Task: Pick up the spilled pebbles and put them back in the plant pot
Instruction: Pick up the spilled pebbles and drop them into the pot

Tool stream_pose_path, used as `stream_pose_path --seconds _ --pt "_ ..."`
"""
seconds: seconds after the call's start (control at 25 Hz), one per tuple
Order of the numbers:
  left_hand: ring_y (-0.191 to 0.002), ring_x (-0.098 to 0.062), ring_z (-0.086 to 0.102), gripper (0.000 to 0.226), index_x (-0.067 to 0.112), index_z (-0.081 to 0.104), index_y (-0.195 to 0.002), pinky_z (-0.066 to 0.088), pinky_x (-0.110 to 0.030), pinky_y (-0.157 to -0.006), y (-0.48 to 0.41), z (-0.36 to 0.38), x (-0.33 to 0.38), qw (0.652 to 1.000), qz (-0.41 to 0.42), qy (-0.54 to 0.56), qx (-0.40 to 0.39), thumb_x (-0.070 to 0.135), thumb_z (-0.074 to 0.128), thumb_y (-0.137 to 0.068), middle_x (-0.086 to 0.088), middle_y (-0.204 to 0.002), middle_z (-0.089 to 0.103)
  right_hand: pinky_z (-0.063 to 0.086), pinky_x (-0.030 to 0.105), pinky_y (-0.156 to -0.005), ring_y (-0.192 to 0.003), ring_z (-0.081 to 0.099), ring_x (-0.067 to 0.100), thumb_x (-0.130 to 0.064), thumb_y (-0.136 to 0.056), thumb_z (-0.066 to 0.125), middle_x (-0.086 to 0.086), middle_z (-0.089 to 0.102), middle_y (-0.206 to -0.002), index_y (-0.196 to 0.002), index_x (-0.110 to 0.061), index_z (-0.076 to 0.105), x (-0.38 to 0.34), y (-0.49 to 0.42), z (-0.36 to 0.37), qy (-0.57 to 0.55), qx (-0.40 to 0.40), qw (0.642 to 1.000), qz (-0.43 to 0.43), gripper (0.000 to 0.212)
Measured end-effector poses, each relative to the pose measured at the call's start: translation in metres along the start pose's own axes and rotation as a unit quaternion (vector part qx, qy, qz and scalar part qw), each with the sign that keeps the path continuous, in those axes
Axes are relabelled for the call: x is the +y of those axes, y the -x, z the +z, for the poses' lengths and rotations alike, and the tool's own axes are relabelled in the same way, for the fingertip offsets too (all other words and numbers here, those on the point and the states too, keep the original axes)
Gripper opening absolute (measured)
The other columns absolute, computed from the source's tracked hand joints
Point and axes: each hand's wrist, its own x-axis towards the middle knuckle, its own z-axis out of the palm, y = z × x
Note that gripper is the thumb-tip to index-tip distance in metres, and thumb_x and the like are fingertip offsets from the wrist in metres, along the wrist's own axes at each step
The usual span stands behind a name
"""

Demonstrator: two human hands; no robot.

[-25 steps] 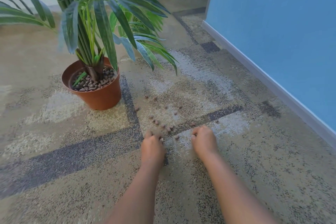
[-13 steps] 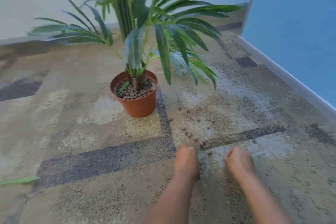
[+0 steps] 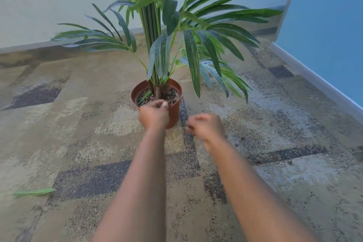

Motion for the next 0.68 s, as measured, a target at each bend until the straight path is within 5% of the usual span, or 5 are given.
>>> stream_pose_path --seconds 0.2,0.28,0.4,0.48,0.68 --pt "-0.094 -0.023 0.066 0.048 0.013 0.067 -0.114 0.053 -0.03 -0.08 -0.07 -0.028 0.031 0.968 0.107 -0.224 -0.021 0.021 0.084 -0.07 -0.005 -0.102 0.072 0.03 0.019 -0.085 -0.124 0.05 0.03 -0.005 -0.097 0.049 0.018 0.051 -0.138 -0.135 0.0 0.048 -0.098 -0.027 0.062 0.028 -0.052 0.993 -0.105 0.038" --pt "-0.098 -0.024 0.066 0.057 0.009 0.06 -0.124 0.054 -0.036 -0.089 -0.07 -0.035 0.014 0.983 0.074 -0.165 -0.011 0.014 0.083 -0.071 -0.007 -0.107 0.069 0.045 0.017 -0.07 -0.104 0.061 0.022 -0.007 -0.098 0.048 0.01 0.057 -0.13 -0.131 -0.005 0.054 -0.075 -0.027 0.052 0.045 -0.001 0.993 -0.111 0.034" --pt "-0.083 -0.021 0.065 0.021 0.013 0.069 -0.102 0.051 -0.029 -0.076 -0.032 -0.028 -0.037 0.991 0.029 -0.082 0.1 0.012 0.074 -0.081 -0.003 -0.096 0.071 0.039 0.007 -0.039 -0.056 0.055 -0.001 -0.011 -0.094 0.055 -0.006 0.068 -0.108 -0.119 -0.017 0.065 0.021 -0.011 0.013 0.135 0.112 0.975 -0.133 0.027" --pt "-0.077 -0.019 0.061 0.006 0.013 0.069 -0.092 0.045 -0.027 -0.069 0.01 -0.008 -0.079 0.991 0.014 -0.085 0.102 0.014 0.068 -0.086 -0.002 -0.089 0.069 0.045 0.01 -0.048 -0.06 0.059 0.002 -0.01 -0.092 0.058 -0.006 0.072 -0.104 -0.112 -0.019 0.069 0.096 0.01 -0.02 0.15 0.155 0.97 -0.109 0.024" --pt "-0.085 -0.023 0.063 0.01 0.015 0.067 -0.09 0.038 -0.025 -0.07 0.095 0.048 -0.153 0.977 0.01 -0.18 -0.11 0.024 0.069 -0.086 0.0 -0.082 0.065 0.055 0.03 -0.073 -0.084 0.069 0.021 -0.013 -0.089 0.062 0.004 0.074 -0.098 -0.104 -0.018 0.074 0.202 0.057 -0.086 0.194 0.258 0.946 -0.037 0.019"
